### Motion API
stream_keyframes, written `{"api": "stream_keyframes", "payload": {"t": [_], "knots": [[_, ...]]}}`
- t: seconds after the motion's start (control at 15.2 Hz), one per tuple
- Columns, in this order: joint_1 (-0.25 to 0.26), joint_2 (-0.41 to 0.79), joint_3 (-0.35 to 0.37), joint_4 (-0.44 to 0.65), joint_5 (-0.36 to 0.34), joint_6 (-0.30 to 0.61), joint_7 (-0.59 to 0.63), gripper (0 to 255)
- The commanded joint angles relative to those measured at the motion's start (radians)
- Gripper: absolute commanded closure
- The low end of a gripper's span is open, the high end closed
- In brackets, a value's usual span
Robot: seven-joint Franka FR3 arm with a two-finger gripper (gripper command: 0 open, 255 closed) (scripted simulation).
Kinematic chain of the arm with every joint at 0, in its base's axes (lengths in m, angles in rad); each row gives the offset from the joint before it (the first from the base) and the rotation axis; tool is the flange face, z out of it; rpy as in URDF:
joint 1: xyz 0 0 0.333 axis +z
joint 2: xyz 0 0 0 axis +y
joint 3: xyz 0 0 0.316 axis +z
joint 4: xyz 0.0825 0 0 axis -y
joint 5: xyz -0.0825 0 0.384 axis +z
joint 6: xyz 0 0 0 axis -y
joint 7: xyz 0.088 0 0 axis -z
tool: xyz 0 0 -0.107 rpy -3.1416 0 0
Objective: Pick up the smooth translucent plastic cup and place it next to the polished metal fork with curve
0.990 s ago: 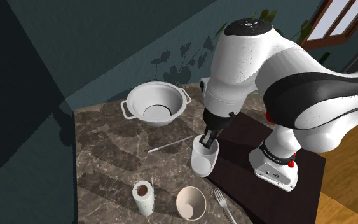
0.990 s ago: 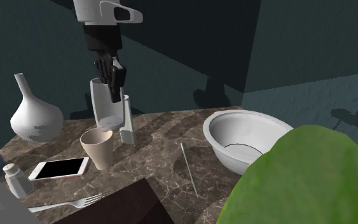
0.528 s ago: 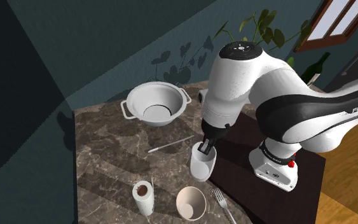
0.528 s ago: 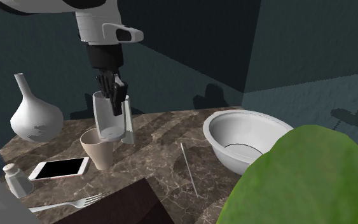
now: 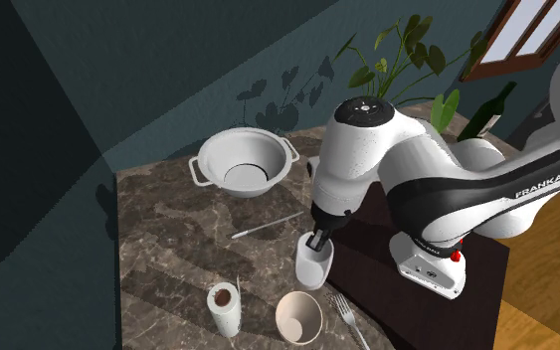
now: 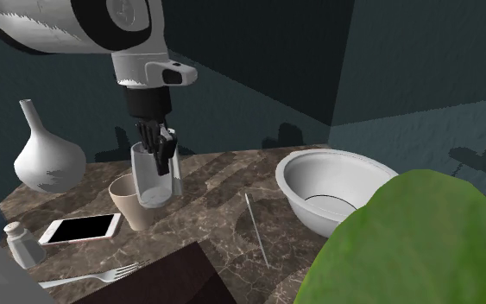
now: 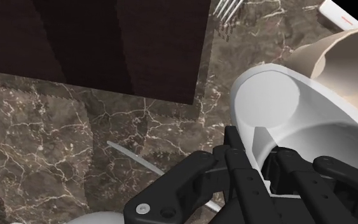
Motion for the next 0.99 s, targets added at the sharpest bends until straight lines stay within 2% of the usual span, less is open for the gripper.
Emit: {"api": "stream_keyframes", "payload": {"t": [0.0,0.92], "knots": [[-0.002,0.021,0.01,-0.012,0.002,0.035,0.003,255],[-0.037,0.214,0.083,-0.088,-0.014,0.299,0.033,255]]}}
